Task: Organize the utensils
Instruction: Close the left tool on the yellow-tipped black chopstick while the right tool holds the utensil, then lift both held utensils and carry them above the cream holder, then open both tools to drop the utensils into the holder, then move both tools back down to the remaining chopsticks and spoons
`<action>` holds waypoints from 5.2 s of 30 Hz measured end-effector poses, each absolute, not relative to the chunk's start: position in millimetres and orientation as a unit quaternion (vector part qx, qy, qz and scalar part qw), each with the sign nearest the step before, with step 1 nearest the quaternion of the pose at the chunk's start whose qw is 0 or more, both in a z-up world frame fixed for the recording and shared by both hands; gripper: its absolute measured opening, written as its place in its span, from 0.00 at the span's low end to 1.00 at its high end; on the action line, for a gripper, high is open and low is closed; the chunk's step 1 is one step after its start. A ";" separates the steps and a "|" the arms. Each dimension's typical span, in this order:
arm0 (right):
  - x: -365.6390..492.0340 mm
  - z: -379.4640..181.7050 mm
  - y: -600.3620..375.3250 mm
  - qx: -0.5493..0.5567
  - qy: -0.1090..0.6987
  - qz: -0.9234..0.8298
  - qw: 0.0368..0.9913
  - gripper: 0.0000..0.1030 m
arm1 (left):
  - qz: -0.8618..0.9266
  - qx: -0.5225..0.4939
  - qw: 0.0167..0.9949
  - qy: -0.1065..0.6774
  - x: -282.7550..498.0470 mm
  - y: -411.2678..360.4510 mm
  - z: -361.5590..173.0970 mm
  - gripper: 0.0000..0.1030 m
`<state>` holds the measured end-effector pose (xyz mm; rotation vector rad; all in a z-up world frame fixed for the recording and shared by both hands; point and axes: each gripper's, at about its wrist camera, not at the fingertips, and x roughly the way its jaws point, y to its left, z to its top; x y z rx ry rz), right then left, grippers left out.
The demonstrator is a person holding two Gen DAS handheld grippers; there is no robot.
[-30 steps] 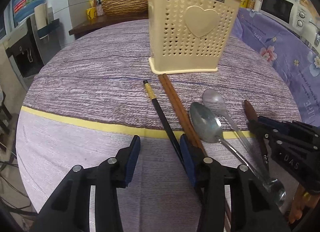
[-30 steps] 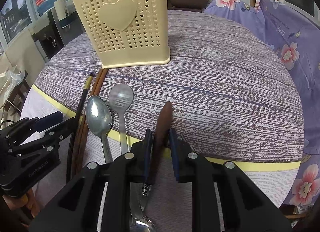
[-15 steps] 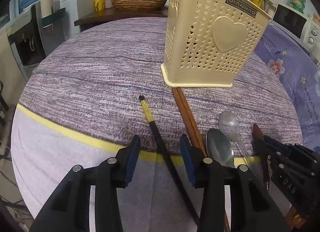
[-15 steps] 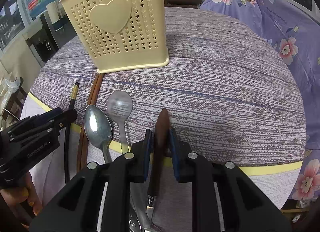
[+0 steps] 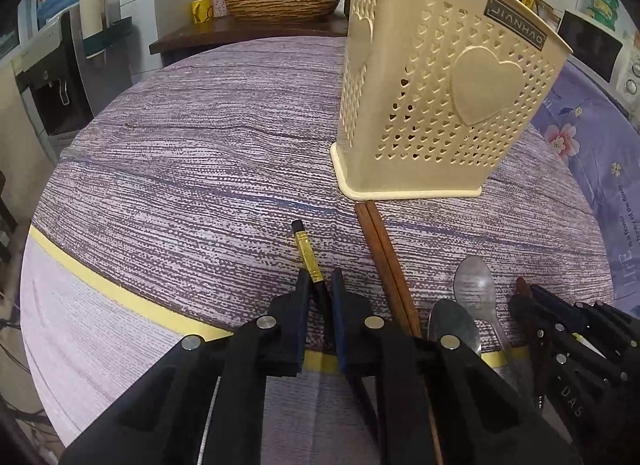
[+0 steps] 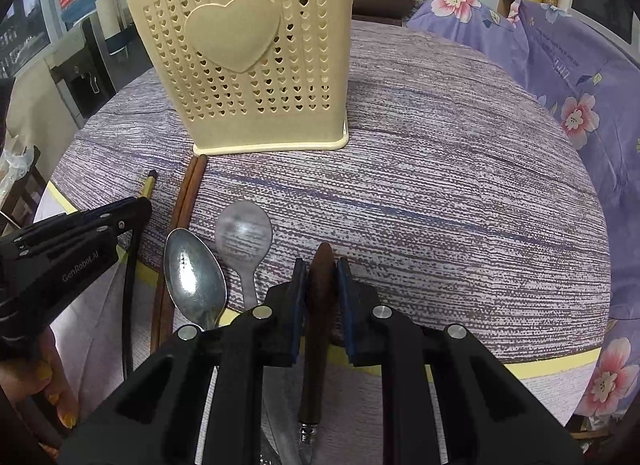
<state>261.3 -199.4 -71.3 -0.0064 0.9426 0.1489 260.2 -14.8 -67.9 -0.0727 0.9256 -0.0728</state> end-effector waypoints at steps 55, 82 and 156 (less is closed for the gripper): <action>205.1 86.2 -295.1 0.087 0.265 0.116 0.953 0.16 | -0.104 -0.112 0.960 0.236 204.2 32.3 87.4 0.07; 342.5 142.5 -207.4 0.045 0.228 0.133 0.963 0.16 | -0.116 -0.103 0.969 0.194 305.3 -10.5 141.5 0.07; 247.6 -56.8 -210.6 -0.030 0.423 0.168 0.890 0.56 | -0.044 -0.029 0.904 0.425 186.1 3.8 -51.7 0.52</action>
